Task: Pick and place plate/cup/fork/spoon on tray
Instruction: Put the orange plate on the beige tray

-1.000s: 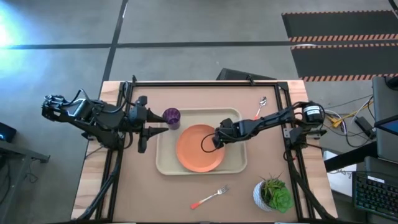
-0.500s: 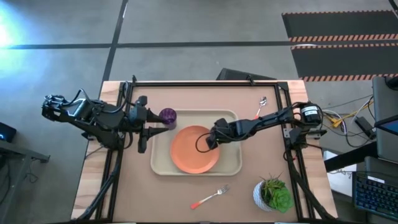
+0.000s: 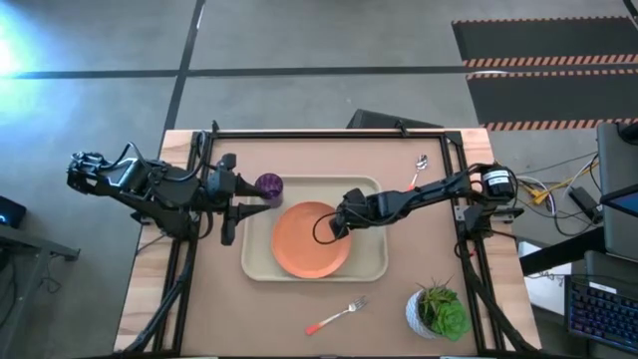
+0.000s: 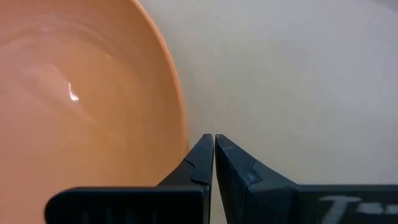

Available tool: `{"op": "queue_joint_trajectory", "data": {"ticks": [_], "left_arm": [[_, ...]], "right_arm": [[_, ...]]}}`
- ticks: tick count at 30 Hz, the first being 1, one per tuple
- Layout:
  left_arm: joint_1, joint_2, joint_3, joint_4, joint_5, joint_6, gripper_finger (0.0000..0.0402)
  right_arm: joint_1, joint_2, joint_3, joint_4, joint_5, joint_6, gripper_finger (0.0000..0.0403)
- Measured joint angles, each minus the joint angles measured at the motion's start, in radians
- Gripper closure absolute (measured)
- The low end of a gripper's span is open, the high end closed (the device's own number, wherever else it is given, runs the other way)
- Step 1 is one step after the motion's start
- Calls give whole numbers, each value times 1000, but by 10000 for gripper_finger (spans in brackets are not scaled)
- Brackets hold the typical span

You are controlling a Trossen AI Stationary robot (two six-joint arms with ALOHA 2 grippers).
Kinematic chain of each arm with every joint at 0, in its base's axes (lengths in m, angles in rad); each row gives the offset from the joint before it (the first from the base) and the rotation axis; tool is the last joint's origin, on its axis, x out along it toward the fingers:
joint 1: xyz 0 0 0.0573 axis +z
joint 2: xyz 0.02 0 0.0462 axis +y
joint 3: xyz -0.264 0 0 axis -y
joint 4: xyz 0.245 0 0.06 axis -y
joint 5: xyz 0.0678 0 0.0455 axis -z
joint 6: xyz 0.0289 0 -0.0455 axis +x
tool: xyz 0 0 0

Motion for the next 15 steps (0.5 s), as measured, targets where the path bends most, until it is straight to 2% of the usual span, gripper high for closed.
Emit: {"op": "queue_joint_trajectory", "data": {"ticks": [7,15], "left_arm": [[0,0,0,0,0,0,282],[0,0,0,-1,0,0,282]], "right_arm": [[4,0,-4,-6,-1,24,395],[4,0,-4,97,13,20,395]]}}
